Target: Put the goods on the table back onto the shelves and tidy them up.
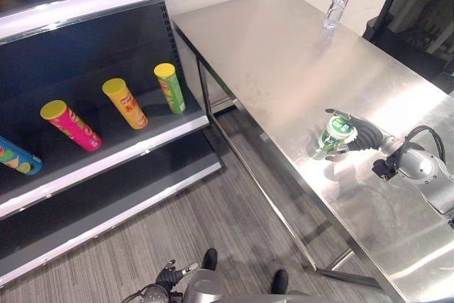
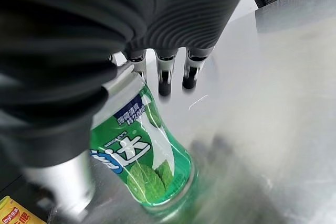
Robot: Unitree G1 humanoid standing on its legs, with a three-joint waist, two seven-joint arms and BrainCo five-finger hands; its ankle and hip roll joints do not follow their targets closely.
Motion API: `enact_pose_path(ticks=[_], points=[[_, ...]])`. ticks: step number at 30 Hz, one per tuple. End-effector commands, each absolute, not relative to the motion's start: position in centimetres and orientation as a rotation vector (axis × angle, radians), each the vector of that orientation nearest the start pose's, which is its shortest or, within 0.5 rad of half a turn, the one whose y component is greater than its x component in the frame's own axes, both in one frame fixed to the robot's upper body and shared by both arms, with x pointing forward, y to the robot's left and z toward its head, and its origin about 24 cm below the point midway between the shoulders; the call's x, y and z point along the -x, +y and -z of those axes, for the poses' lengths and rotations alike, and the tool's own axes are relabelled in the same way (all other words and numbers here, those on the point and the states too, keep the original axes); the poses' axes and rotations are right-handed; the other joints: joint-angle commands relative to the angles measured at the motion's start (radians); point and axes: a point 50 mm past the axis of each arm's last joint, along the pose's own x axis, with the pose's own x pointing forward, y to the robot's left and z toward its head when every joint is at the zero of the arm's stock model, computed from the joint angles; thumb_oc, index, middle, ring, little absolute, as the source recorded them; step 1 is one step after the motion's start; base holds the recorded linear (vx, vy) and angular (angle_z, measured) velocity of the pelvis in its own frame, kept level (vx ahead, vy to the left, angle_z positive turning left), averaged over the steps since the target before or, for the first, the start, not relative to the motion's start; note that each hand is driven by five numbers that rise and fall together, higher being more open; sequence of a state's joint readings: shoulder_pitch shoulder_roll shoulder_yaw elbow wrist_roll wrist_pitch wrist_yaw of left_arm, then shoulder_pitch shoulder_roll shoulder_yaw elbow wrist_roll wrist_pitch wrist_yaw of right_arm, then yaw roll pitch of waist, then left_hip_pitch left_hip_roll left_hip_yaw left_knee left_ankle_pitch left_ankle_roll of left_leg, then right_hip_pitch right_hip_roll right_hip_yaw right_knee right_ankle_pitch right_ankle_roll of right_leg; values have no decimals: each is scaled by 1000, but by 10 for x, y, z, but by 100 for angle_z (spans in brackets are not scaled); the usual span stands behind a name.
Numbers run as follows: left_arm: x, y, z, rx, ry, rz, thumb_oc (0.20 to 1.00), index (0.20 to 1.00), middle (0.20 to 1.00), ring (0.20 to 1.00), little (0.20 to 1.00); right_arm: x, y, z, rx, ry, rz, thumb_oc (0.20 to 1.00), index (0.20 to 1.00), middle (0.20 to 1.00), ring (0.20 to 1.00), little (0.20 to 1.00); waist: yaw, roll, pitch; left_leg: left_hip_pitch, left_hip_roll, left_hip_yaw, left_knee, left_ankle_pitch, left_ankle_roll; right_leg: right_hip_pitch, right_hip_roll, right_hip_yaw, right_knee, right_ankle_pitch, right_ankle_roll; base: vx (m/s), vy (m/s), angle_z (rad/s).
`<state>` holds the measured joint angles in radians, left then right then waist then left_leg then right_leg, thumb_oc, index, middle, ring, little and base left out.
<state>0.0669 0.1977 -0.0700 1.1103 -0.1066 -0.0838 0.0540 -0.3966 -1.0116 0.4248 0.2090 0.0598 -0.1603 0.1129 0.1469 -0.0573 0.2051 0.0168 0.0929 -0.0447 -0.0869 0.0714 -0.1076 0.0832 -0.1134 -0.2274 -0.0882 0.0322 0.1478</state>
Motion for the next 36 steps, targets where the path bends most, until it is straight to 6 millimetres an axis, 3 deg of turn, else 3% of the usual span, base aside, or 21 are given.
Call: enact_pose_path(ticks=[1, 12, 18, 20, 21, 25, 27, 31, 36], points=[[-113, 220, 154, -166, 1039, -129, 1000, 1000, 1000, 1000, 1000, -314, -238, -155, 1035, -184, -365, 200, 200, 200, 200, 200, 31, 3, -27, 63, 28, 123, 24, -77, -41, -69, -13, 19, 149, -117, 62, 0, 0, 0], [-115, 225, 152, -173, 1031, -150, 1000, 1000, 1000, 1000, 1000, -310, -242, -168, 1073, -245, -307, 200, 200, 200, 200, 200, 26, 5, -29, 71, 28, 127, 24, -81, -40, -63, -12, 22, 147, -120, 63, -1, -7, 0], [-114, 238, 149, -185, 1022, -197, 1000, 1000, 1000, 1000, 1000, -292, -224, -230, 1022, -549, -269, 200, 200, 200, 200, 200, 19, 9, -37, 73, 35, 124, 31, -83, -44, -64, -9, 31, 162, -133, 58, -10, -74, 0], [-114, 238, 149, -184, 1023, -200, 1000, 1000, 1000, 1000, 1000, -288, -220, -238, 1008, -597, -270, 200, 200, 200, 200, 200, 20, 11, -38, 74, 38, 124, 32, -82, -46, -63, -7, 33, 163, -136, 56, -11, -89, 2], [-110, 241, 149, -176, 1025, -213, 1000, 1000, 1000, 1000, 1000, -282, -209, -256, 983, -700, -284, 200, 200, 200, 200, 200, 23, 14, -41, 74, 46, 120, 34, -79, -52, -59, -1, 33, 167, -145, 50, -8, -127, 4], [-107, 244, 148, -166, 1024, -234, 1000, 1000, 1000, 1000, 1000, -276, -195, -274, 954, -808, -311, 200, 200, 200, 200, 200, 34, 22, -39, 61, 61, 107, 43, -67, -65, -55, 13, 33, 170, -157, 39, -35, -153, 3], [-104, 249, 147, -150, 1018, -255, 1000, 1000, 1000, 1000, 1000, -269, -179, -295, 933, -926, -349, 200, 200, 200, 200, 200, 60, 33, -22, 21, 83, 72, 62, -40, -86, -53, 35, 27, 171, -176, 24, -108, -222, 7], [-101, 249, 148, -127, 1021, -279, 1000, 1000, 1000, 1000, 1000, -265, -170, -303, 948, -977, -374, 200, 200, 200, 200, 200, 76, 35, -13, -29, 85, 30, 66, -13, -98, -42, 45, -9, 163, -190, 19, -89, -111, 47], [-94, 244, 152, -127, 1051, -267, 1000, 1000, 1000, 1000, 1000, -254, -167, -318, 1050, -1062, -361, 200, 200, 200, 200, 200, 48, 50, -9, -65, 182, 184, 72, 45, -117, -48, 6, -131, 202, -211, 19, -114, 101, 85]])
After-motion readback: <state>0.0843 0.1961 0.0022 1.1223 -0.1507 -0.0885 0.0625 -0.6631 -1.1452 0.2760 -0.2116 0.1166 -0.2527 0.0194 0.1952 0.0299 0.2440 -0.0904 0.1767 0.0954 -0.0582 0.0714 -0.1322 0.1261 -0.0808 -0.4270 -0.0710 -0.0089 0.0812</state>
